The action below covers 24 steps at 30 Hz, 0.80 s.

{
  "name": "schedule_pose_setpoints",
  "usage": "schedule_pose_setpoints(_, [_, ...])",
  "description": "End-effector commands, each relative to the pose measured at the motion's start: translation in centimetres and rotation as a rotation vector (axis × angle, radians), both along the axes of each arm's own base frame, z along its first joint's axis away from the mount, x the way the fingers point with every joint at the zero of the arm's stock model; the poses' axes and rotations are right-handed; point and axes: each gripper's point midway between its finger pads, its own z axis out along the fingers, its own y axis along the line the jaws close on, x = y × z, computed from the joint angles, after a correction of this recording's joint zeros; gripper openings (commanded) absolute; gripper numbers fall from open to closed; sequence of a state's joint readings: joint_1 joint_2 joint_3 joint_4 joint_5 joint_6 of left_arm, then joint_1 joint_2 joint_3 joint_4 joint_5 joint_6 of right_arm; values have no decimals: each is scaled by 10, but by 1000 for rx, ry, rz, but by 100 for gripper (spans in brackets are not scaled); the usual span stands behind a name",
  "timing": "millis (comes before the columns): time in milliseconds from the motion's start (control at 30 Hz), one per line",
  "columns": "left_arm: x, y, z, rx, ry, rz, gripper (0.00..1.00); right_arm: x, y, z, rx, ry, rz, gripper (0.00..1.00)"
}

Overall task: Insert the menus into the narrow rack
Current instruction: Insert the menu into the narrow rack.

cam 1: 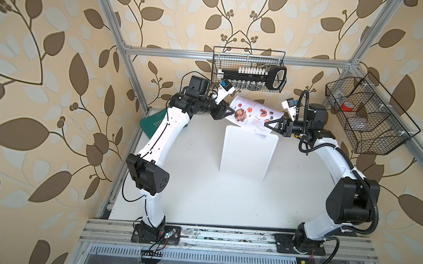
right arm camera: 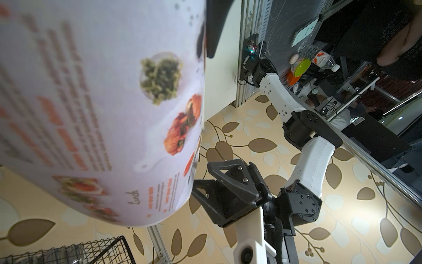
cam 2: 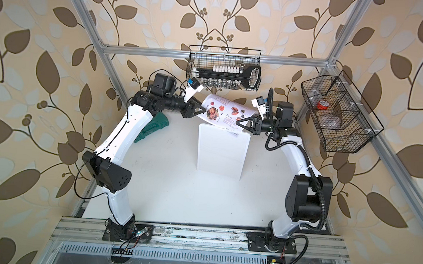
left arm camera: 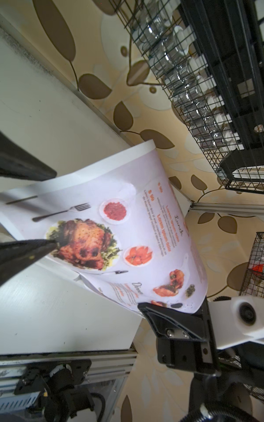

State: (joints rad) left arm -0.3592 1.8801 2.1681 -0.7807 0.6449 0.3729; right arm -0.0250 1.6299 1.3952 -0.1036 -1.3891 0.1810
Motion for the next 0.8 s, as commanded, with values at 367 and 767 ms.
schedule_pose_setpoints(367, [-9,-3,22,-45,-25,-41,73,-21,-12,13,-15,-101,27,0])
schedule_pose_setpoints(767, [-8,-11,10,-51,74,-93,81,-26,-10,8,-70,-137,37,0])
